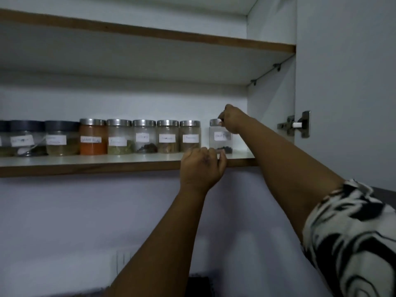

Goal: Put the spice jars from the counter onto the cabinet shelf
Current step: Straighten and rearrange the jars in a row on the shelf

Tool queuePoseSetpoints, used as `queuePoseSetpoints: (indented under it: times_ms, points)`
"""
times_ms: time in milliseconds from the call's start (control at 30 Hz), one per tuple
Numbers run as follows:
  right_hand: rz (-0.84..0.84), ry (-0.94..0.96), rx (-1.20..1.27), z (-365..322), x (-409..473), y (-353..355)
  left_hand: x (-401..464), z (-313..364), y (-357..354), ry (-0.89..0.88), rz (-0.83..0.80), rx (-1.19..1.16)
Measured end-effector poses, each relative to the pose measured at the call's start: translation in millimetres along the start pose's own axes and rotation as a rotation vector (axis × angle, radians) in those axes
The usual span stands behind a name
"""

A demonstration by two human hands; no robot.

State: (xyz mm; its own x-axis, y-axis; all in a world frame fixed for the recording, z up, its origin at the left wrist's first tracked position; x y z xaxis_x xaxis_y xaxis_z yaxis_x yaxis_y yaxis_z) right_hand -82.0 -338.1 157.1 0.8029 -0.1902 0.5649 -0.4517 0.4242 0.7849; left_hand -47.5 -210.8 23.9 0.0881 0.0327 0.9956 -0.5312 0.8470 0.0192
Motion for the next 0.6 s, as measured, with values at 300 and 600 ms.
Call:
queuePoseSetpoints:
  times_ms: [300, 600]
  points:
    - [-0.070, 0.015, 0.044, -6.3, 35.3, -15.3, 1.7, -0.8, -4.0, -0.009, 0.063, 0.041]
    - [0.017, -0.002, 0.094, 10.2, 57.2, -37.8, -0.7, -2.5, -11.8, -0.009, 0.141, 0.038]
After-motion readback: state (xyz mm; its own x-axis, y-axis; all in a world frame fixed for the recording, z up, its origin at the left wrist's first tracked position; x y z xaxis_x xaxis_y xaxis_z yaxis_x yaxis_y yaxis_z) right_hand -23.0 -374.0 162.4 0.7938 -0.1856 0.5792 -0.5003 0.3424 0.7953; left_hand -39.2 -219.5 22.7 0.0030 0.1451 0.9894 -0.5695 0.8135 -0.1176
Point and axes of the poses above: each hand's wrist, its own x-axis towards the middle knuckle, its own y-axis out of the back of the hand, z = x × y, the point moved 2 cm from there along x, towards the middle knuckle, and after that the axes turned 13 degrees about y, right-handed, at the moved point
